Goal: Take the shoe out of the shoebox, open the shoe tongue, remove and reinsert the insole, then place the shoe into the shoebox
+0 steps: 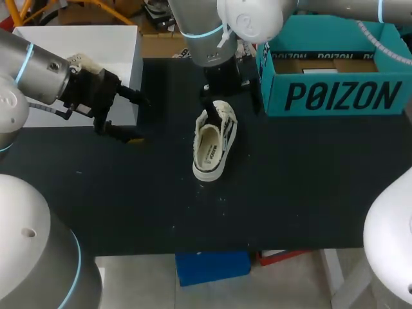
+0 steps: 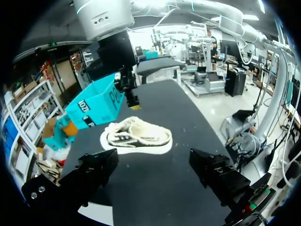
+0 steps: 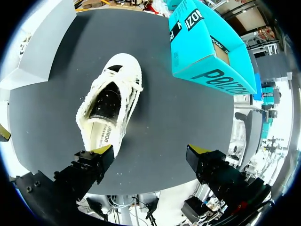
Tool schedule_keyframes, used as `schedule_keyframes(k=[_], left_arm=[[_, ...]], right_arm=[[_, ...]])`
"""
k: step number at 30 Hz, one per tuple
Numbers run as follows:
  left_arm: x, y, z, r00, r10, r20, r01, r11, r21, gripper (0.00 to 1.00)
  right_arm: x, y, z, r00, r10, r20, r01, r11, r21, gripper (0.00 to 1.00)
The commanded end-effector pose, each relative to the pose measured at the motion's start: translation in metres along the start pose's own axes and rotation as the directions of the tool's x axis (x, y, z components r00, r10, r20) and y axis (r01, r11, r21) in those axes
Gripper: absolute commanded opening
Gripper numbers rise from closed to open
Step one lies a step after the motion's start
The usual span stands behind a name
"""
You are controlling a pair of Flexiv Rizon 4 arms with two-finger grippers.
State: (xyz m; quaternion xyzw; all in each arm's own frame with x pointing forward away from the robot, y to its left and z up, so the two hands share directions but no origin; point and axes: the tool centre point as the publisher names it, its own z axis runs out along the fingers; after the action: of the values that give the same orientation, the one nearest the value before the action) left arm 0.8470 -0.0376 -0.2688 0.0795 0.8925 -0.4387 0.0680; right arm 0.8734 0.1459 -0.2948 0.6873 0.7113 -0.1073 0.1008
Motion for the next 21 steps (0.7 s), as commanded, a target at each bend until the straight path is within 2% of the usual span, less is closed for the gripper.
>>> schedule_keyframes(k=[1, 6, 16, 18, 19, 20, 21], left_arm=[[0.001, 0.0, 0.001, 1.0, 0.001, 0.003, -0.001, 1.0, -0.002, 1.0], [0.001, 0.0, 0.001, 1.0, 0.001, 0.003, -0.001, 1.0, -0.002, 1.0], [0.001, 0.0, 0.001, 1.0, 0.001, 0.003, -0.001, 1.0, -0.002, 1.0], [0.001, 0.0, 0.001, 1.0, 0.001, 0.003, -0.001, 1.0, -0.002, 1.0], [0.001, 0.0, 0.001, 1.0, 0.001, 0.003, -0.001, 1.0, -0.002, 1.0], [0.001, 0.0, 0.001, 1.0, 0.001, 0.003, -0.001, 1.0, -0.002, 1.0], [0.001, 0.0, 0.001, 1.0, 0.001, 0.003, -0.001, 1.0, -0.002, 1.0]], right_arm=[[0.0, -0.002, 0.002, 1.0, 0.008, -0.03, -0.009, 1.0, -0.016, 1.0], [0.005, 0.001, 0.011, 0.994, 0.053, -0.094, -0.057, 0.997, -0.044, 1.0], [0.012, 0.005, 0.023, 0.987, 0.094, -0.13, -0.103, 0.992, -0.067, 1.0], [0.013, 0.006, 0.027, 0.987, 0.097, -0.129, -0.106, 0.992, -0.063, 0.63], [0.014, 0.007, 0.029, 0.986, 0.098, -0.137, -0.108, 0.992, -0.064, 0.58], [0.015, 0.007, 0.03, 0.985, 0.099, -0.139, -0.109, 0.992, -0.063, 0.67], [0.016, 0.008, 0.032, 0.985, 0.1, -0.141, -0.109, 0.992, -0.059, 0.64]])
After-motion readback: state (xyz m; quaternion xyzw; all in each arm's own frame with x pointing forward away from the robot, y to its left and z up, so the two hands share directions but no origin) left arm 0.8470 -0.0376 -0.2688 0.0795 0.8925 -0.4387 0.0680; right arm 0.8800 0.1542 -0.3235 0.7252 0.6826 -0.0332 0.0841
